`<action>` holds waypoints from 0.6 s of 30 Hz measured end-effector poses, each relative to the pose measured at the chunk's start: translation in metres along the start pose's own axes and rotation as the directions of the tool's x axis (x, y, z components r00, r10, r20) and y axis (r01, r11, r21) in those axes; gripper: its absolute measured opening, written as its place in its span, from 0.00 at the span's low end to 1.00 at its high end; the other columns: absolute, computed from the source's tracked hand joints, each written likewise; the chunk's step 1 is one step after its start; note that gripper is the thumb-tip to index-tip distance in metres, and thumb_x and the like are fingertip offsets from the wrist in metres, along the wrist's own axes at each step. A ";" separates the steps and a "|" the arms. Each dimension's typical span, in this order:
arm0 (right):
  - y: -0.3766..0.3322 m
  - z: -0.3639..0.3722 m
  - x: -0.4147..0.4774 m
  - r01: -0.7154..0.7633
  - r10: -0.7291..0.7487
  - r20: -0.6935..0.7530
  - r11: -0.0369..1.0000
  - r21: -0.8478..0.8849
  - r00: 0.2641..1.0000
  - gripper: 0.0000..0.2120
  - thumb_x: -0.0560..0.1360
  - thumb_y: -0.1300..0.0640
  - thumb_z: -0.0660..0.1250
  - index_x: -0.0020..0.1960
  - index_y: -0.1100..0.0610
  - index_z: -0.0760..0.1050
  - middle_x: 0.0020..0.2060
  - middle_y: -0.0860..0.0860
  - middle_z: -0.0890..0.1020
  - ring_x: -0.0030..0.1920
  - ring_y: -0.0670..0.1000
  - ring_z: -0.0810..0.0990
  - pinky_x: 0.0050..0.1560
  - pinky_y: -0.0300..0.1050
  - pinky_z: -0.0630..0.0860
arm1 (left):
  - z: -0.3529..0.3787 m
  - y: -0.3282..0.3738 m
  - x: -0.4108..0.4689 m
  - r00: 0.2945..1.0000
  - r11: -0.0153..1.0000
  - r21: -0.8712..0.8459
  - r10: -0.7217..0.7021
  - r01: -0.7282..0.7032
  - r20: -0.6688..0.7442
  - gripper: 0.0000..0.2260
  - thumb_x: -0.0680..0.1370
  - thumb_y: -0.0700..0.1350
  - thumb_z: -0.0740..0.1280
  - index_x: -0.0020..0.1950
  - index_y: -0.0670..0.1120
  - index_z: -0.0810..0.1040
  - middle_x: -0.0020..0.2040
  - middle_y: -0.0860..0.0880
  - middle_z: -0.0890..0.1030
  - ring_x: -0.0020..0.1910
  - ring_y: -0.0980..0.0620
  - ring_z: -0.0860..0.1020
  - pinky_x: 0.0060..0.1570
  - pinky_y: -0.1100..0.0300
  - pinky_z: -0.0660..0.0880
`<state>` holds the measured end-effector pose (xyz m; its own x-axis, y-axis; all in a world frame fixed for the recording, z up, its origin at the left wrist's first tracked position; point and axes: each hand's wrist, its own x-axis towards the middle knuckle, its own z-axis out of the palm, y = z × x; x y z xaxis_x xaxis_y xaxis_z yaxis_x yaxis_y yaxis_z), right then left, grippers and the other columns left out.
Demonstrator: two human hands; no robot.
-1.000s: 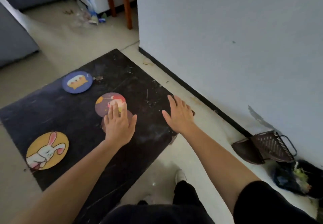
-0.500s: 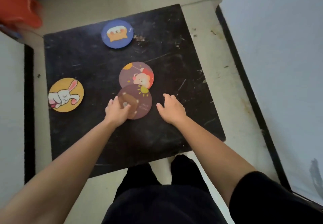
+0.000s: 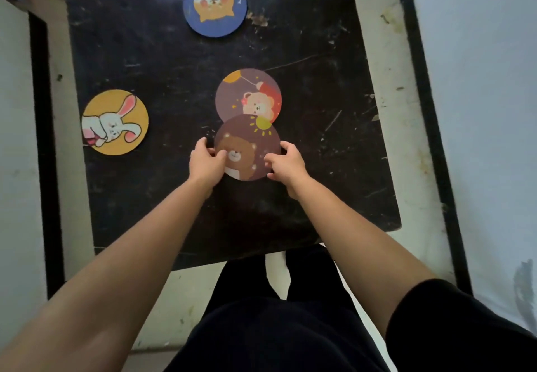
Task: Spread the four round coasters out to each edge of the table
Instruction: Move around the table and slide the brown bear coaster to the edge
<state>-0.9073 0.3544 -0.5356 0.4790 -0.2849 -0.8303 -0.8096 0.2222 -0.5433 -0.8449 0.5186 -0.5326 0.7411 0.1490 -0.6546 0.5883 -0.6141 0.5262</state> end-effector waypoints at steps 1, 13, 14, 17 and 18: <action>-0.001 0.001 -0.001 0.001 -0.001 -0.011 1.000 0.014 1.000 0.30 0.75 0.58 0.67 0.75 0.53 0.63 0.47 0.51 0.82 0.40 0.47 0.81 0.37 0.43 0.81 | 0.000 -0.003 -0.003 0.999 0.999 -0.022 -0.032 0.032 -0.011 0.29 0.79 0.47 0.67 0.78 0.47 0.62 0.61 0.47 0.78 0.63 0.46 0.77 0.60 0.50 0.75; 0.029 -0.008 -0.017 0.118 -0.278 -0.164 0.772 -0.625 0.946 0.22 0.76 0.51 0.69 0.69 0.51 0.70 0.61 0.51 0.76 0.59 0.52 0.78 0.51 0.45 0.73 | -0.002 -0.086 -0.052 0.988 0.978 0.179 -0.121 0.103 0.093 0.06 0.76 0.47 0.72 0.48 0.46 0.84 0.42 0.48 0.85 0.45 0.49 0.84 0.53 0.48 0.81; 0.033 -0.009 -0.019 0.119 -0.264 -0.139 0.763 -0.635 0.954 0.22 0.76 0.51 0.70 0.68 0.51 0.71 0.59 0.50 0.78 0.59 0.52 0.78 0.51 0.45 0.73 | -0.003 -0.093 -0.057 0.984 0.977 0.170 -0.146 0.128 0.100 0.04 0.75 0.46 0.73 0.45 0.47 0.83 0.40 0.49 0.86 0.42 0.51 0.84 0.51 0.49 0.82; 0.049 -0.009 -0.030 0.123 -0.234 -0.081 0.738 -0.663 0.969 0.19 0.75 0.52 0.72 0.64 0.50 0.75 0.53 0.48 0.82 0.56 0.51 0.80 0.54 0.47 0.77 | -0.006 -0.108 -0.074 0.970 0.972 0.130 -0.213 0.197 0.120 0.07 0.73 0.44 0.76 0.44 0.47 0.79 0.38 0.47 0.85 0.35 0.51 0.84 0.43 0.51 0.83; 0.057 -0.009 -0.034 0.137 -0.250 -0.073 0.723 -0.677 0.965 0.17 0.74 0.52 0.72 0.63 0.50 0.76 0.53 0.48 0.82 0.56 0.51 0.80 0.54 0.47 0.77 | -0.006 -0.113 -0.079 0.967 0.971 0.114 -0.222 0.209 0.122 0.08 0.72 0.43 0.76 0.45 0.46 0.79 0.39 0.46 0.86 0.33 0.52 0.84 0.39 0.53 0.82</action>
<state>-0.9725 0.3679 -0.5371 0.6404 -0.3985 -0.6566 -0.7499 -0.5092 -0.4224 -0.9676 0.5806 -0.5370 0.5468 0.1859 -0.8163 0.6890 -0.6539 0.3126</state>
